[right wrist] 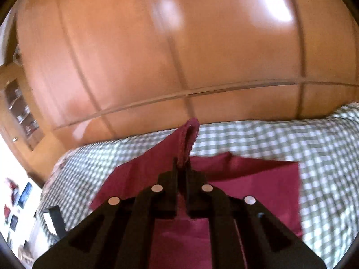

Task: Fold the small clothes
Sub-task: 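Grasp the other sweater side with the right gripper and fold it toward the middle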

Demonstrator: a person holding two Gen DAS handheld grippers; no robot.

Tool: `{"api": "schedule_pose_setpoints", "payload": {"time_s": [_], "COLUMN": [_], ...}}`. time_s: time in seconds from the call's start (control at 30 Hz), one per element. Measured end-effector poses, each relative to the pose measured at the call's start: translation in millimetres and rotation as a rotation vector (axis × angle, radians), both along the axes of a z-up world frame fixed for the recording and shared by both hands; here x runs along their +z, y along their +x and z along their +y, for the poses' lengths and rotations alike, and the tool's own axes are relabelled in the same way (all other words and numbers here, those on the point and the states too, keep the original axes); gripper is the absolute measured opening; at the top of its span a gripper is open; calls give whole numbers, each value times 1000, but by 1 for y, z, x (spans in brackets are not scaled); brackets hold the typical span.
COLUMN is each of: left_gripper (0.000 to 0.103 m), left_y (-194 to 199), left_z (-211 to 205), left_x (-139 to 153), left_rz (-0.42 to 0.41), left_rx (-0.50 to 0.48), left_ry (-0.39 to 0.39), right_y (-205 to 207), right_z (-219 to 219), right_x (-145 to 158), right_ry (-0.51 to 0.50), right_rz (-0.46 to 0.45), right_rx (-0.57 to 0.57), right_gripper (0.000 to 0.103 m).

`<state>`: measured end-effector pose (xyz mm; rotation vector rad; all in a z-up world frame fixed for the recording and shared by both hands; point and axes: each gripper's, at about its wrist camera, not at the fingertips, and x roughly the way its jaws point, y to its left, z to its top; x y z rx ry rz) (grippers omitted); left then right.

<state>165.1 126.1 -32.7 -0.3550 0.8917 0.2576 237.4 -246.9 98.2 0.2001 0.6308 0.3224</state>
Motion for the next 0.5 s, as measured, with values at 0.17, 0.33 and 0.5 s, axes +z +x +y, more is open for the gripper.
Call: {"api": "schedule_pose_setpoints", "payload": {"time_s": [0.17,0.33,0.5], "left_gripper": [68,68,68], "left_y": [11,5,-9], "left_z": [13,2,-6], "left_x": [-16,-21,-12], "left_rz": [53,53,53], "left_rx": [59,30,-9], "left_ry": [-25,31,52], "right_y": [8,15,8], "right_z": [-59,-90,-95], "right_x": [-51,-138,-146], "right_ry": [-14,-30,6], "right_rz": [111,313,302], "right_rx": [-135,-223,-239], "right_gripper": [4,4,6]}}
